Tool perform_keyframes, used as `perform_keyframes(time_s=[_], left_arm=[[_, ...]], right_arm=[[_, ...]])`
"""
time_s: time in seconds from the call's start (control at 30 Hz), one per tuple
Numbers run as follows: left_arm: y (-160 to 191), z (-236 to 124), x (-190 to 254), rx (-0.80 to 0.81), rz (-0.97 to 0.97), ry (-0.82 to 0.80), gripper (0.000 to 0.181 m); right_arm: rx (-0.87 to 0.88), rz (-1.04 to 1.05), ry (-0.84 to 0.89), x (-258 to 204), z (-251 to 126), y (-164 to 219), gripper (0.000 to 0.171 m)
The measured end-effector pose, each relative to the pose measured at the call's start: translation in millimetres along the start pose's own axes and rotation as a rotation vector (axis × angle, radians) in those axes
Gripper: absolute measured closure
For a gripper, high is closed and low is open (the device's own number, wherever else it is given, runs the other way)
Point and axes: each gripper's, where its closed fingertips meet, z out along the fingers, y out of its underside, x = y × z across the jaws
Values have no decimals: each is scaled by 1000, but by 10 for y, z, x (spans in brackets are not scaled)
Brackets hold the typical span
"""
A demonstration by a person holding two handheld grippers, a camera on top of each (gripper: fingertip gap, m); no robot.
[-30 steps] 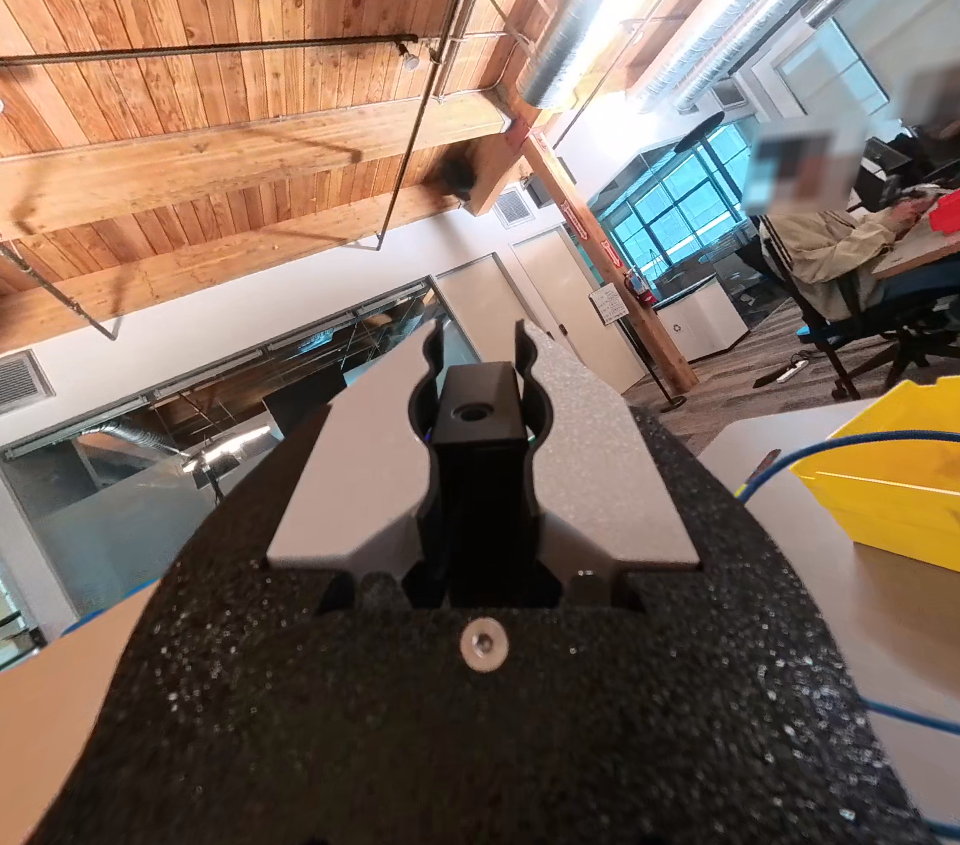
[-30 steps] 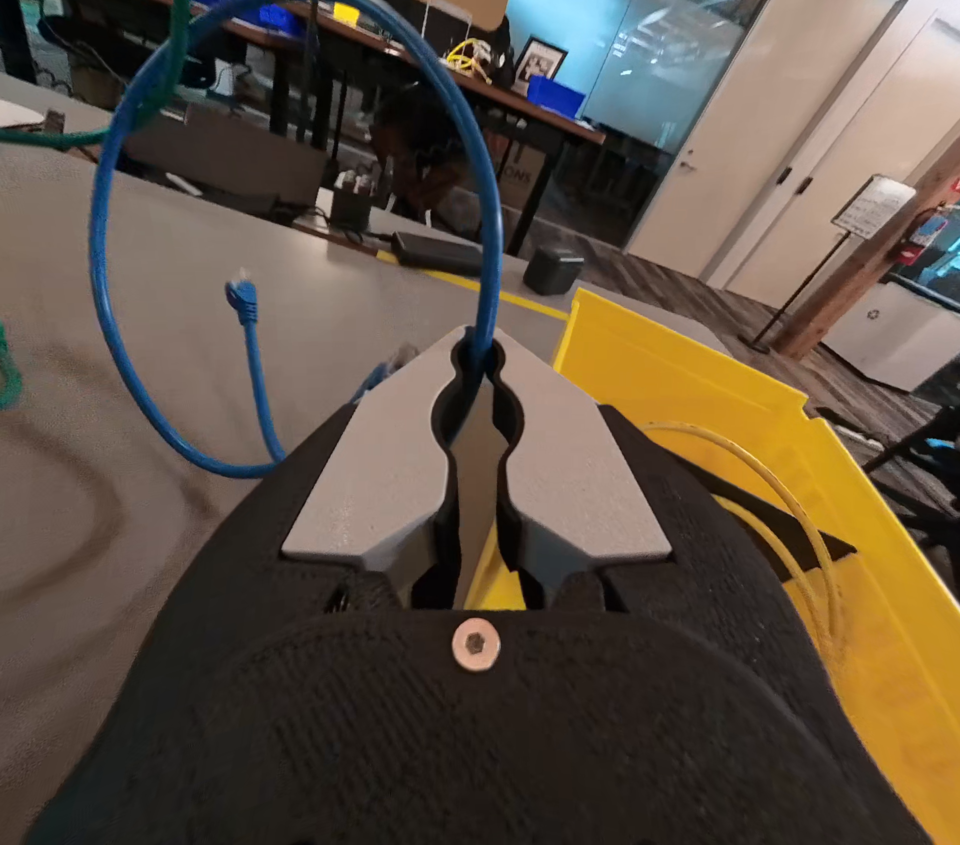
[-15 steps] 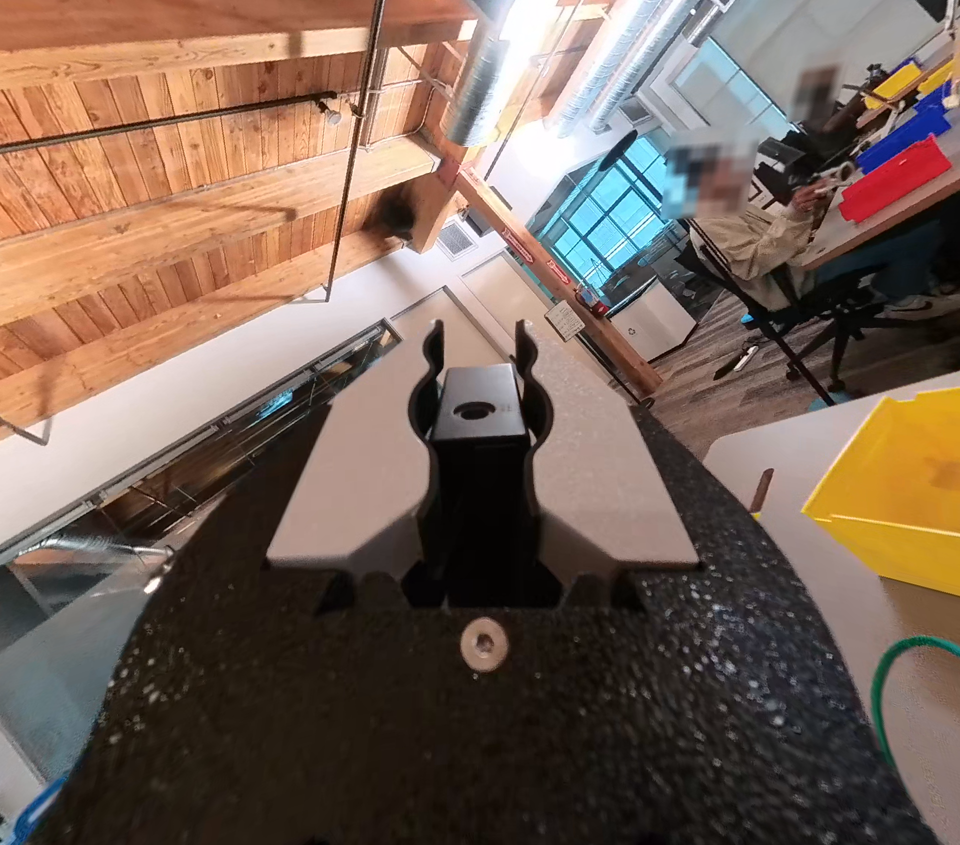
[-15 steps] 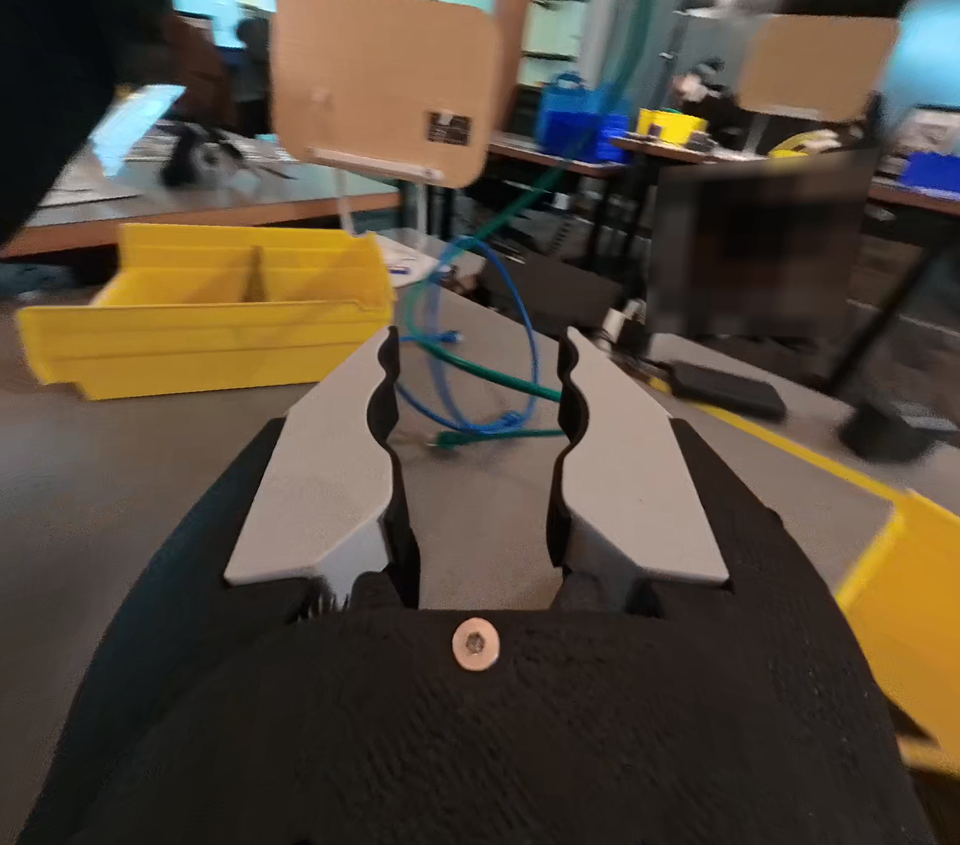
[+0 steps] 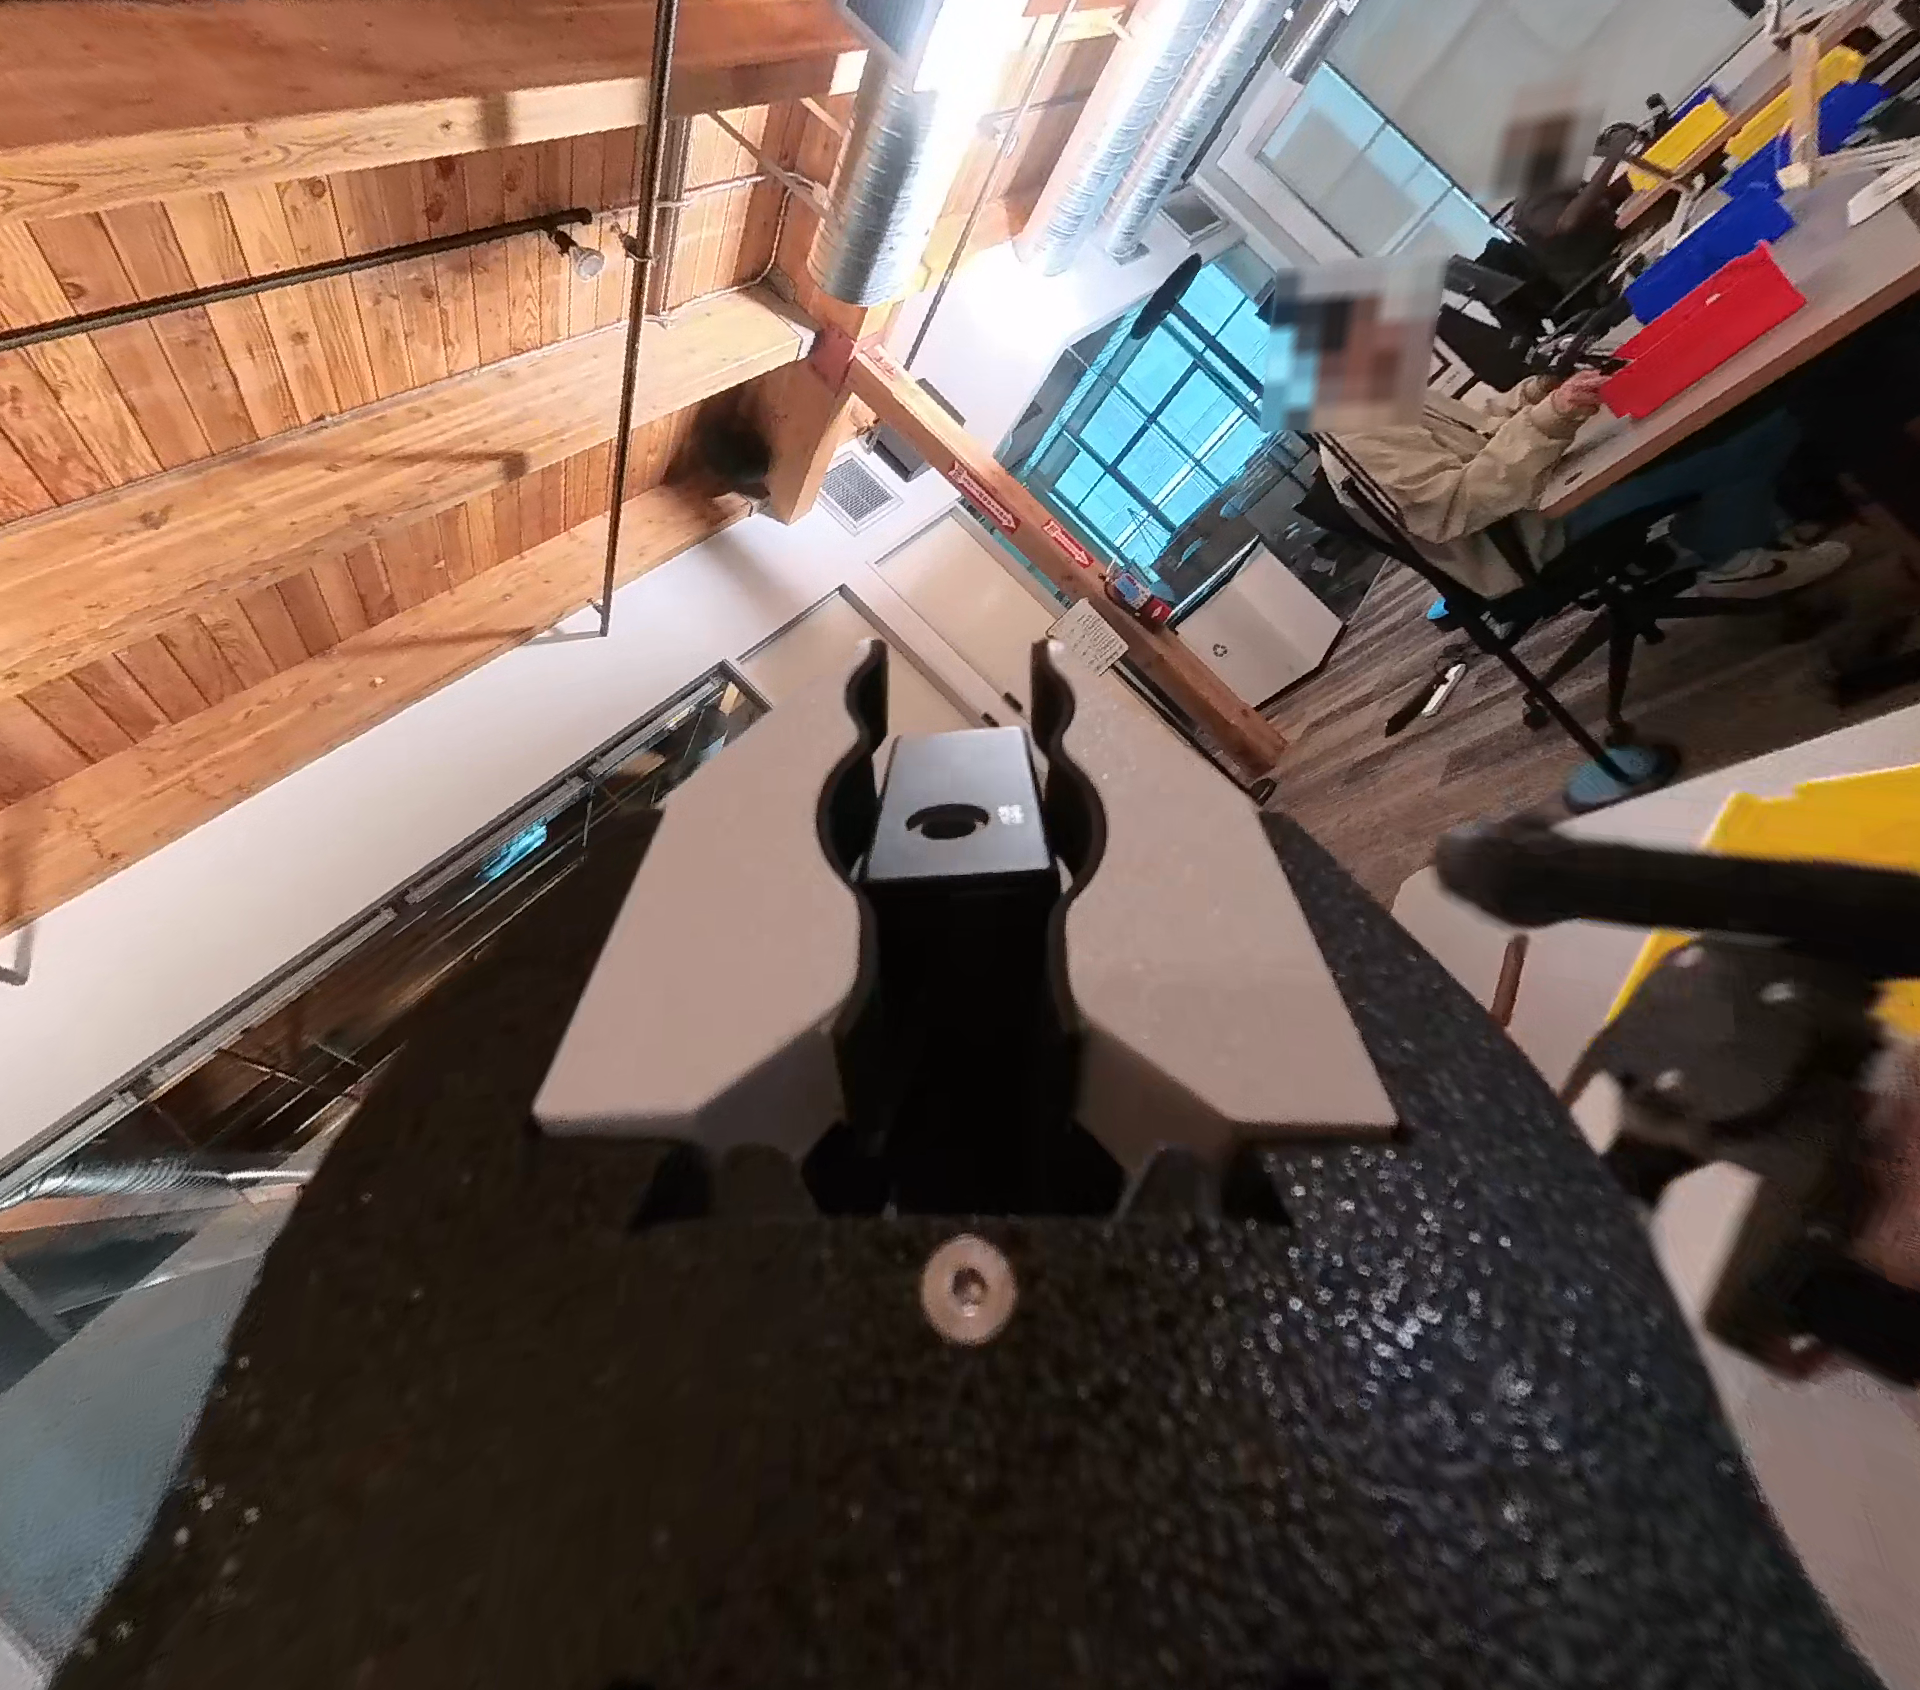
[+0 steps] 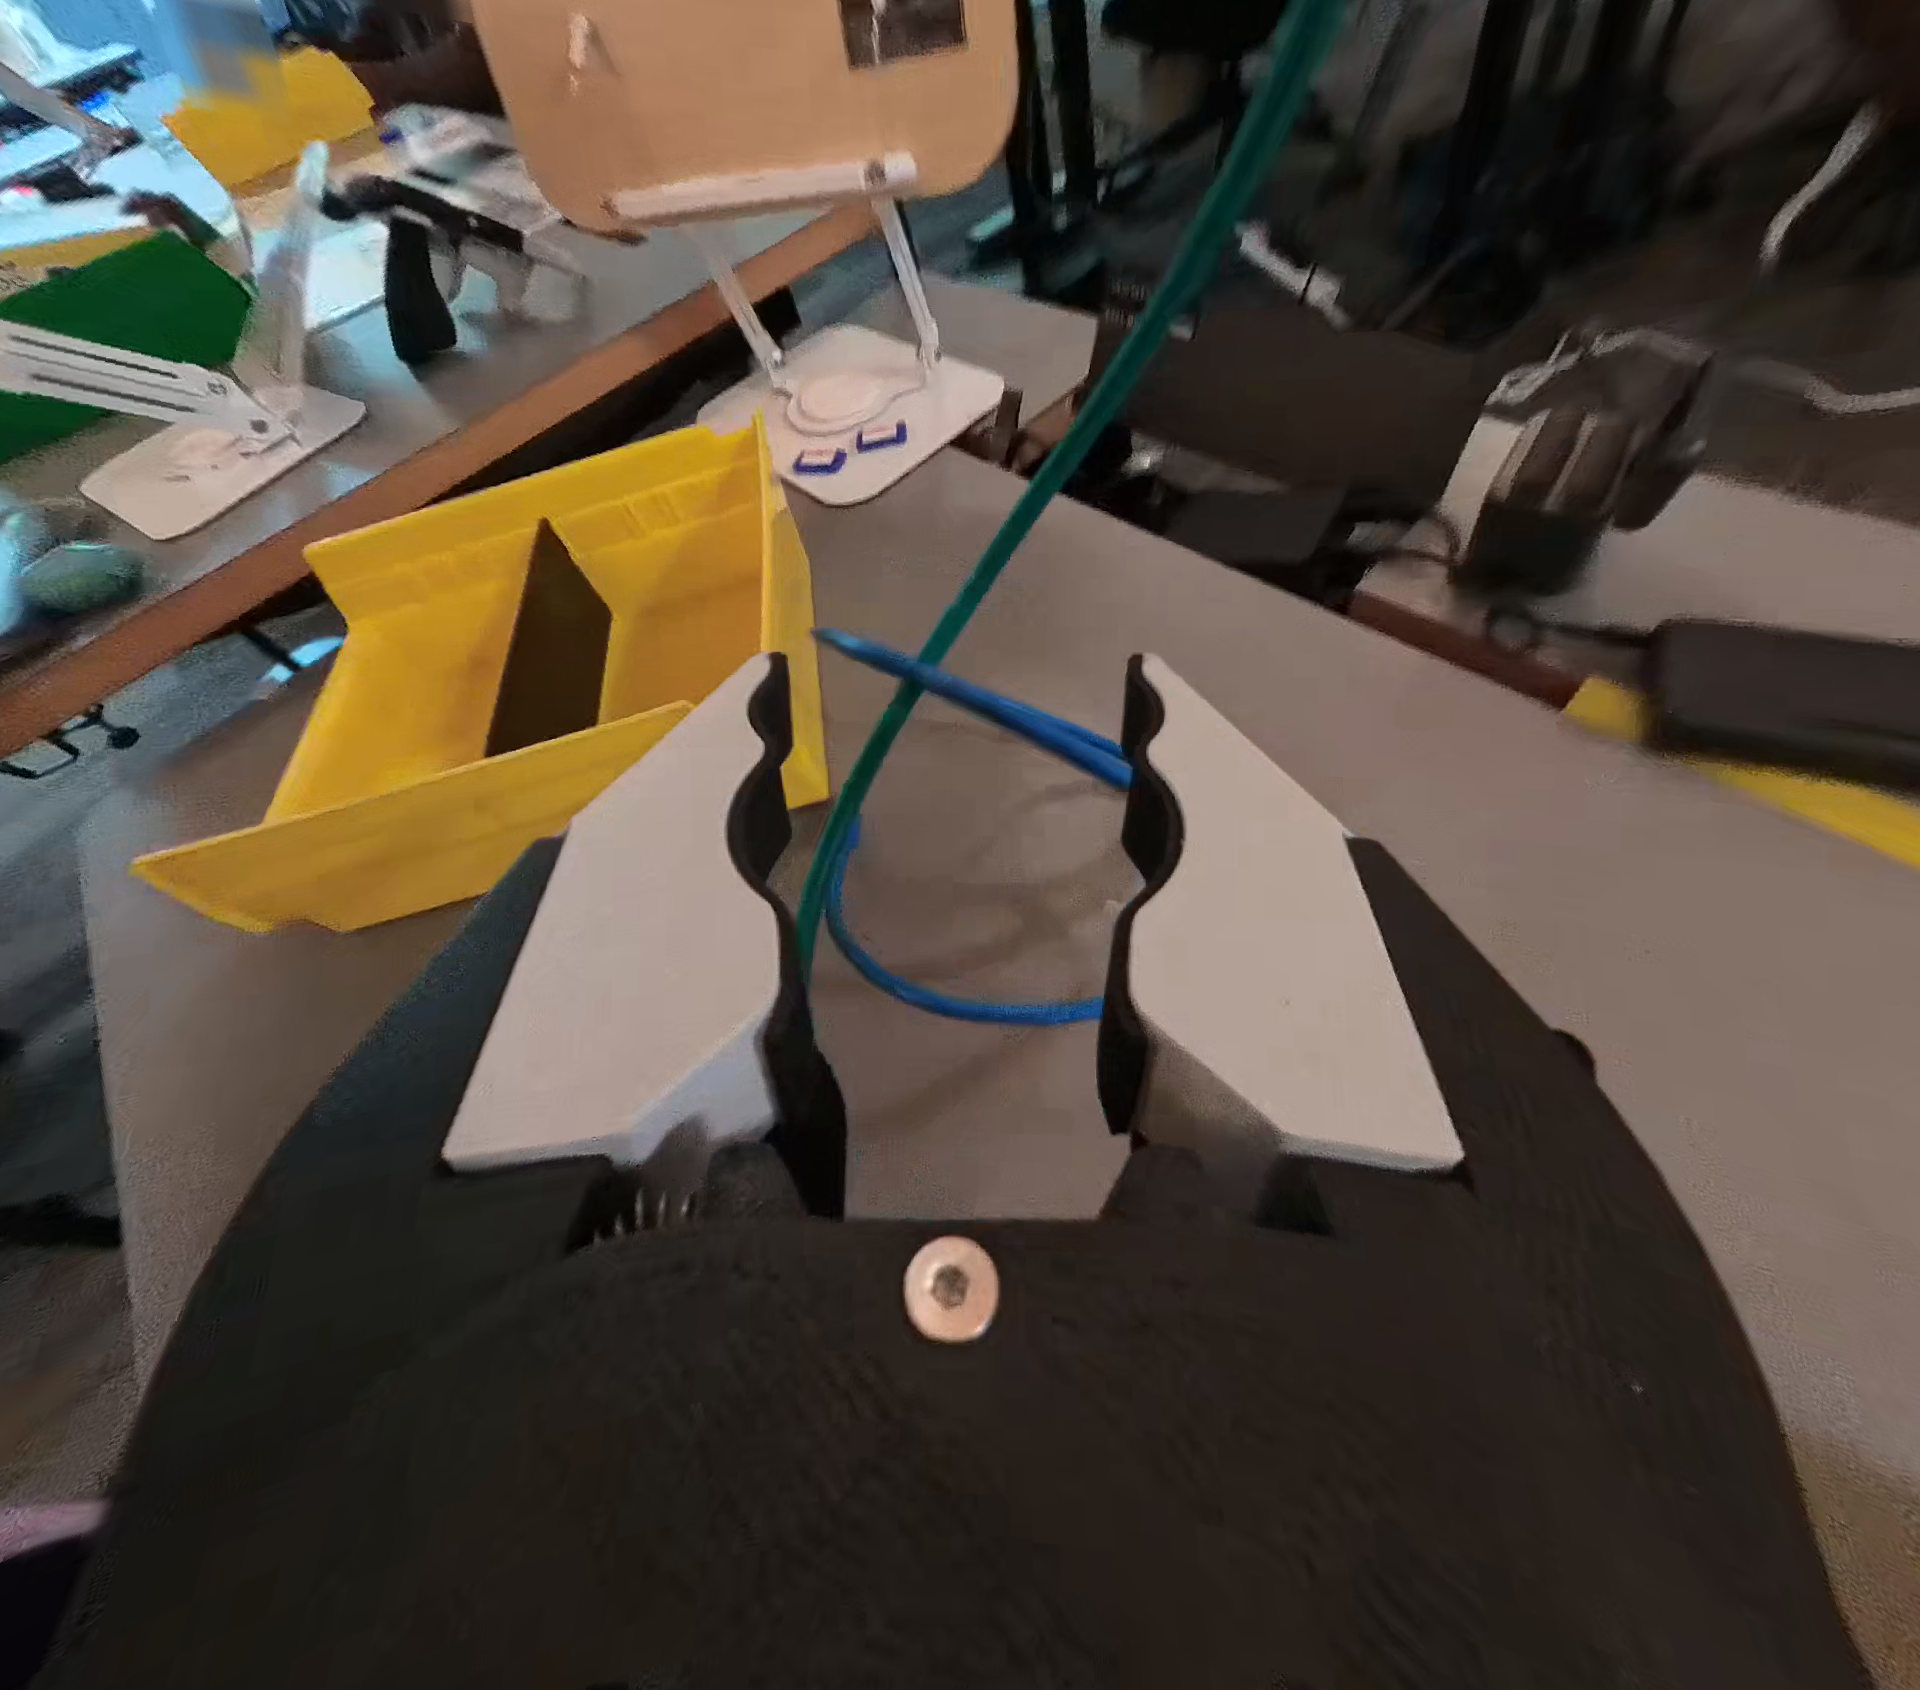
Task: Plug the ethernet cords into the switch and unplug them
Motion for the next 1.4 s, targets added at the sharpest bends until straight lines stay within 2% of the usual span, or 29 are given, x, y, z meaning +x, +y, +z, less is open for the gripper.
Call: perform_keyframes(time_s=[0.17, 0.2, 0.23, 0.27, 0.3, 0.4, 0.47, 0.57, 0.67, 0.83, 0.97, 1.1, 1.23, 1.33, 1.4], left_arm=[[-58, -88, 57, 11, -10, 17, 157], [-70, -110, 64, 14, -16, 21, 157], [-75, -130, 72, 13, -21, 26, 157], [-71, -154, 78, 7, -24, 29, 157], [-57, -181, 79, -4, -26, 28, 157], [-22, -317, 38, -24, -36, 1, 157], [-26, -440, -1, -18, -63, -19, 157], [-36, -619, -63, 0, -110, -53, 157], [40, -753, -129, -30, -134, -83, 157], [256, -957, -242, -86, -170, -154, 158], [445, -1066, -271, -134, -169, -204, 158], [530, -1100, -223, -132, -188, -210, 158], [667, -1121, -58, -178, -220, -169, 157], [775, -1176, 28, -212, -186, -193, 157], [823, -1199, 112, -214, -195, -185, 158]], right_arm=[[-75, 98, -55, 75, 396, 60, 113], [-89, 102, -63, 78, 444, 77, 122], [-101, 99, -83, 61, 478, 93, 147], [-106, 99, -106, 35, 499, 96, 162], [-108, 101, -123, 17, 504, 89, 163], [32, 51, -143, 5, 400, -163, 166], [273, 11, -137, 20, 172, -540, 166], [597, -62, -3, 195, -300, -987, 167], [602, -119, 46, 235, -427, -1078, 166], [743, -208, 88, 170, -833, -1417, 166], [634, -220, 57, 136, -766, -1475, 166], [785, -253, 35, -34, -988, -1730, 166], [856, -262, 132, 47, -1059, -1829, 166], [1081, -280, 156, -16, -1368, -1973, 167], [1315, -150, 107, 2, -1750, -2068, 166]])
